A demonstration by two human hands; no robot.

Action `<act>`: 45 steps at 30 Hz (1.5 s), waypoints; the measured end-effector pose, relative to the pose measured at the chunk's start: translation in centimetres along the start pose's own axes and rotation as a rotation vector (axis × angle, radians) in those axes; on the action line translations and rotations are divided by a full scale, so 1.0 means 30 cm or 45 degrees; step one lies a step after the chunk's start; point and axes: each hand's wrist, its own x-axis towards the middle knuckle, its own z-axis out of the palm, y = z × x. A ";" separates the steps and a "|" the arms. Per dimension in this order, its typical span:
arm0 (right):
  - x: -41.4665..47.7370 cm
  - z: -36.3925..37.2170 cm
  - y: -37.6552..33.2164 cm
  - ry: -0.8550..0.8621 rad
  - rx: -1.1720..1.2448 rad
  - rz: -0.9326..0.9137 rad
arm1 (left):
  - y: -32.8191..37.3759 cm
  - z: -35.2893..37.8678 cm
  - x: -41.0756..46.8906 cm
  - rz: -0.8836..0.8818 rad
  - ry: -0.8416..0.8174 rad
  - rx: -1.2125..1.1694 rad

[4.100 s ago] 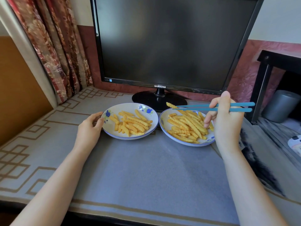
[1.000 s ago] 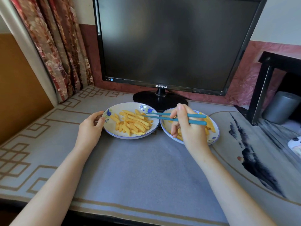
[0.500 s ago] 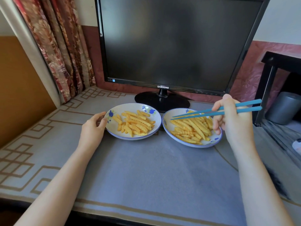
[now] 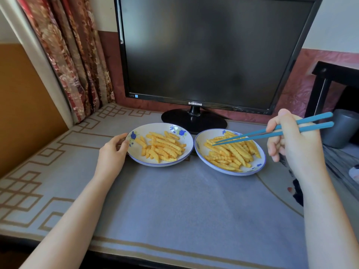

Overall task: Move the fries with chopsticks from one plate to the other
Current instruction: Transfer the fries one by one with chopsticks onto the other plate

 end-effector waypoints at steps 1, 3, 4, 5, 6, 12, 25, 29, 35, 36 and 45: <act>-0.002 -0.006 -0.007 -0.001 -0.013 -0.001 | -0.001 0.000 0.001 0.000 0.000 -0.001; -0.002 -0.016 -0.015 -0.012 -0.046 0.001 | 0.000 0.001 0.000 -0.004 -0.001 -0.004; 0.000 -0.021 -0.015 -0.024 -0.063 0.004 | 0.001 0.001 -0.001 -0.004 -0.001 -0.004; 0.003 -0.024 -0.014 -0.040 -0.079 0.012 | 0.002 0.001 -0.002 -0.005 0.000 -0.005; 0.006 -0.026 -0.012 -0.054 -0.093 0.024 | 0.004 0.000 -0.003 -0.006 0.000 -0.005; 0.040 -0.018 -0.007 0.027 -0.049 0.044 | 0.009 -0.001 -0.006 -0.009 0.001 -0.001; 0.017 0.156 0.006 -0.087 0.273 0.062 | 0.014 0.000 -0.010 -0.001 0.014 0.019; -0.028 0.211 0.035 -0.167 0.334 0.082 | 0.012 0.001 -0.008 -0.004 0.011 0.016; -0.071 0.247 0.047 -0.370 0.317 0.108 | 0.009 0.003 -0.005 0.003 0.016 0.020; -0.074 0.248 0.047 -0.405 0.311 0.112 | 0.009 0.004 -0.004 0.006 0.019 0.017; -0.028 0.179 0.044 -0.331 0.366 0.110 | 0.004 0.003 -0.003 0.012 0.019 0.006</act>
